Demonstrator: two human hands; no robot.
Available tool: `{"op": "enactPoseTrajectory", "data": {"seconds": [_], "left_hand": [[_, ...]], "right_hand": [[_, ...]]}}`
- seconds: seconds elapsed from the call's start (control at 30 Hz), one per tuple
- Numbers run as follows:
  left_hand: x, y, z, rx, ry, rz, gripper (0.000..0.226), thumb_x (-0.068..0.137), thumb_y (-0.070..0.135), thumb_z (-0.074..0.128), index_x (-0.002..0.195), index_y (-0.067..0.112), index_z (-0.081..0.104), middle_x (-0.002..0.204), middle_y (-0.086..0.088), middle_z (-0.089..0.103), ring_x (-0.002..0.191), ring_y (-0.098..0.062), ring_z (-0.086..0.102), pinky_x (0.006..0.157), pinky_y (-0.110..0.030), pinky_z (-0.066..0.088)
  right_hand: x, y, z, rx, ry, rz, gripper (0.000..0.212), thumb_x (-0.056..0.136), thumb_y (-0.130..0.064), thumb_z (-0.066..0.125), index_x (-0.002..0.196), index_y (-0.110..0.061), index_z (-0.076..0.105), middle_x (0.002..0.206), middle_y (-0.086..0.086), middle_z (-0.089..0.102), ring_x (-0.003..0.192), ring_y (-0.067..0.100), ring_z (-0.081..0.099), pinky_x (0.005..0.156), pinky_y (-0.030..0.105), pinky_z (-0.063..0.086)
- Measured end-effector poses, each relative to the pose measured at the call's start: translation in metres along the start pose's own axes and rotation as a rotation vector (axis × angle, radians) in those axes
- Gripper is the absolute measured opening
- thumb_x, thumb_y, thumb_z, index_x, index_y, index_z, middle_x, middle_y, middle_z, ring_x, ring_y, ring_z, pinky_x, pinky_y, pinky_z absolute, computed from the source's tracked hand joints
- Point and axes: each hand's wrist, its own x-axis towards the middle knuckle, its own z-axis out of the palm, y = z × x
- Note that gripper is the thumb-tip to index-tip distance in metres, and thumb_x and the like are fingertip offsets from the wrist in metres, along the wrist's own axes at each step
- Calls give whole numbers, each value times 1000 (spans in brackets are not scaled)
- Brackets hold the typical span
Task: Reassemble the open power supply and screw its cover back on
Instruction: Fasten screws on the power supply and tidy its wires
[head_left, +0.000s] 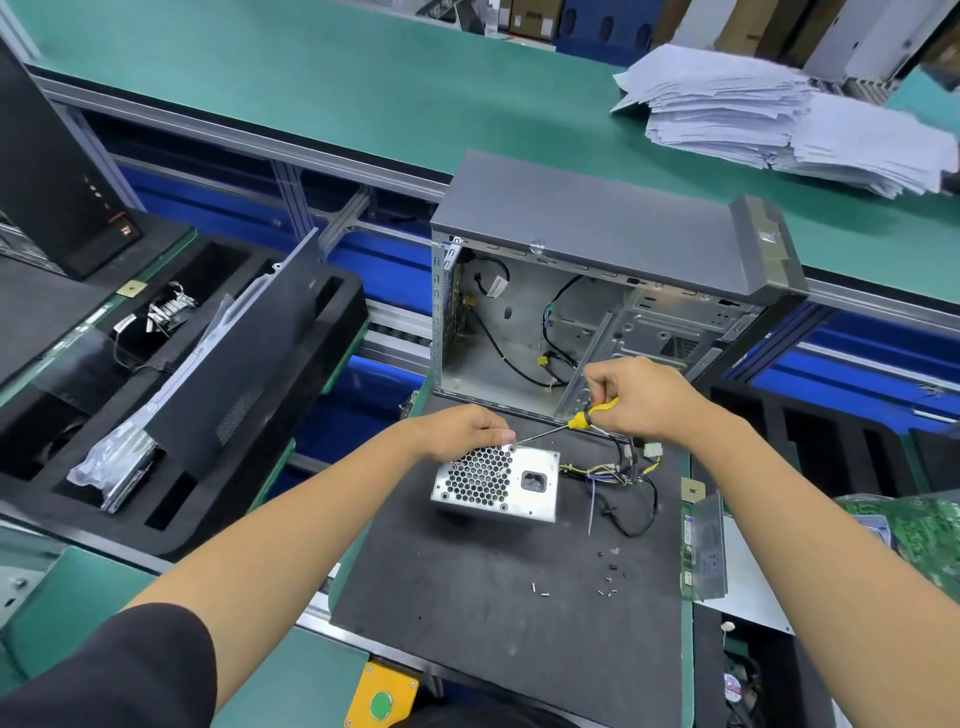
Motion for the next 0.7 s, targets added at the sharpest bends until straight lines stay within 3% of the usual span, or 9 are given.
{"op": "enactPoseTrajectory", "data": {"seconds": [0.1,0.3,0.43,0.57,0.7], "left_hand": [[0,2,-1,-20,-7,-18,26,108,38,49,91,30,67,69,31,64,63,13,55,69,-17,40],[0,4,0,-33,-3,-40,26,108,38,50,89,33,66,71,34,65,66,17,56,74,-19,39],[0,6,-1,-65,-17,-47,25,108,36,50,89,34,66,91,33,70,66,18,58,73,-17,40],[1,5,-1,-80,-23,-48,24,108,37,50,94,33,69,72,32,66,65,15,58,75,-22,41],[2,3,-1,-61,-8,-23,27,107,39,52,84,33,67,68,28,61,63,9,52,77,-26,41]], "right_hand": [[2,0,0,-7,-8,-4,38,51,-59,45,76,-31,50,70,-18,59,58,7,48,56,25,33],[7,-1,2,-33,-14,-29,36,52,-59,45,77,-33,49,68,-20,58,57,7,47,56,26,34],[12,0,3,-58,-9,-61,38,52,-61,45,76,-32,48,66,-20,57,55,7,45,55,25,31],[15,-1,2,-82,-2,-92,38,52,-62,46,75,-31,48,67,-16,57,54,7,45,54,23,28],[16,-8,-3,-116,-18,-125,39,52,-65,45,74,-32,46,73,-31,55,56,4,45,53,24,26]]}}
